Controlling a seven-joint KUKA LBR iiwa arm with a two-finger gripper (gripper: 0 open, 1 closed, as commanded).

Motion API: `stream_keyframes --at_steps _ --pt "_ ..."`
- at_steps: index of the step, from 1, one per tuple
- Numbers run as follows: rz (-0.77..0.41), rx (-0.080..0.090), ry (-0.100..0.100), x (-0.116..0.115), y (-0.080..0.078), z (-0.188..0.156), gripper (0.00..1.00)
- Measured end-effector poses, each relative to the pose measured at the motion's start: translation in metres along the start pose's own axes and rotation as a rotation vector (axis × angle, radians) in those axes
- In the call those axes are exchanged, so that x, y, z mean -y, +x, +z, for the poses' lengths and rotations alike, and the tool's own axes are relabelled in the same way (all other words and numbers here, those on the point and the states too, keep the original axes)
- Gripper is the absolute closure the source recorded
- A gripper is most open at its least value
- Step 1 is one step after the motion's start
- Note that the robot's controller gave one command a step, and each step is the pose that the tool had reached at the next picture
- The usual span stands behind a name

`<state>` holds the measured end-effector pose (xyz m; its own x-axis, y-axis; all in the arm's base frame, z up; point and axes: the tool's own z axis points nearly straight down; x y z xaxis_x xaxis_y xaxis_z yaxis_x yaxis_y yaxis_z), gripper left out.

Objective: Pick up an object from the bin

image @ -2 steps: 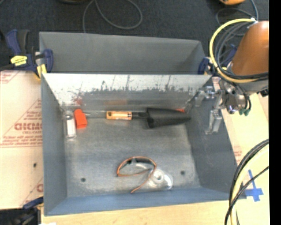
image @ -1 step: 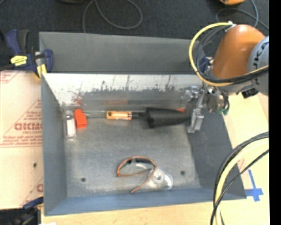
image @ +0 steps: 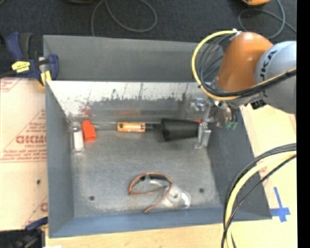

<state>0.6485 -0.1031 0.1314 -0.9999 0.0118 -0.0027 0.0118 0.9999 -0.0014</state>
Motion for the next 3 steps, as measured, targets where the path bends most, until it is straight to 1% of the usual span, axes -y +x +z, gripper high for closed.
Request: stream_keyframes --at_steps 1,2,3 --pt "0.109 0.011 0.003 -0.018 0.007 0.037 1.0" --pt "0.108 0.011 0.004 -0.018 0.007 0.037 1.0" --pt "0.113 0.01 0.004 -0.027 0.013 0.019 1.0"
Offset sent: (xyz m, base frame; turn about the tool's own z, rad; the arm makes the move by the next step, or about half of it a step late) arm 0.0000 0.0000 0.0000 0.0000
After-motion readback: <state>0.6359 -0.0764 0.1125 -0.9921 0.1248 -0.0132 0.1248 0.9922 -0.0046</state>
